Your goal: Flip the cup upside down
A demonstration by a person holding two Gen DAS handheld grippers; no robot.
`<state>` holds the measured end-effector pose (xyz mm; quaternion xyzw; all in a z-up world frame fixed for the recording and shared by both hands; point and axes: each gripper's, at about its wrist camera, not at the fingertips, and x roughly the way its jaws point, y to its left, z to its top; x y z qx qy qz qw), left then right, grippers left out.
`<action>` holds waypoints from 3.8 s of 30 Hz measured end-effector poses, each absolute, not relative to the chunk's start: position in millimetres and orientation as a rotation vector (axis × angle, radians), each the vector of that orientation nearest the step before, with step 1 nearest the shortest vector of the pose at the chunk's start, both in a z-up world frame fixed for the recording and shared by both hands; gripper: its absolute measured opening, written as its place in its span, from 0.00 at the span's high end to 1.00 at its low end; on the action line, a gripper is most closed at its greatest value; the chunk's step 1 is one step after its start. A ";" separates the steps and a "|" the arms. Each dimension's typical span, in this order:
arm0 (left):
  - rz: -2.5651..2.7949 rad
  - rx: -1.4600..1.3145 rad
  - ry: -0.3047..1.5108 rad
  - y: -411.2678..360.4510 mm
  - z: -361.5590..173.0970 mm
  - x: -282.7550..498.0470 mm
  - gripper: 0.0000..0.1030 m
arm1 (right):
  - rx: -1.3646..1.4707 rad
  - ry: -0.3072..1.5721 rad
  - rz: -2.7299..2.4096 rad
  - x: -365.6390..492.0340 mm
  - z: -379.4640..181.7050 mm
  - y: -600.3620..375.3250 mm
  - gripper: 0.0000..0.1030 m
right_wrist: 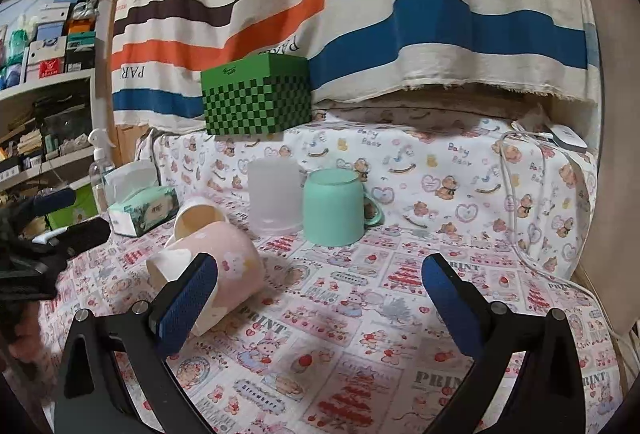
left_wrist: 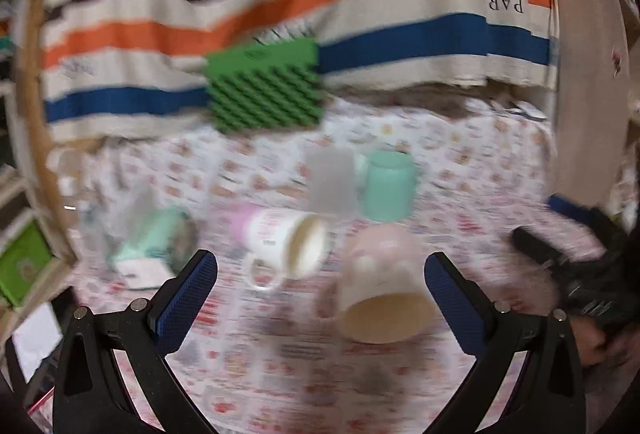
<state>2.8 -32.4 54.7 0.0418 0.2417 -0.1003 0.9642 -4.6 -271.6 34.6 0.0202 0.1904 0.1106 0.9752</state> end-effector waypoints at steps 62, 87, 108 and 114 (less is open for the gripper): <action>-0.446 0.066 0.585 -106.1 21.7 96.3 0.18 | 0.214 0.425 0.036 7.8 36.4 -316.2 0.00; -0.228 0.059 0.238 -16.8 8.5 -8.2 0.00 | 0.137 0.388 0.098 0.9 32.5 -294.5 0.00; -0.157 0.026 0.306 -12.3 -1.9 -7.2 0.00 | 0.103 0.381 0.129 -0.9 33.7 -287.0 0.00; -0.176 0.031 0.310 -13.2 -1.4 -6.1 0.00 | 0.077 0.370 0.131 -2.5 33.6 -282.7 0.00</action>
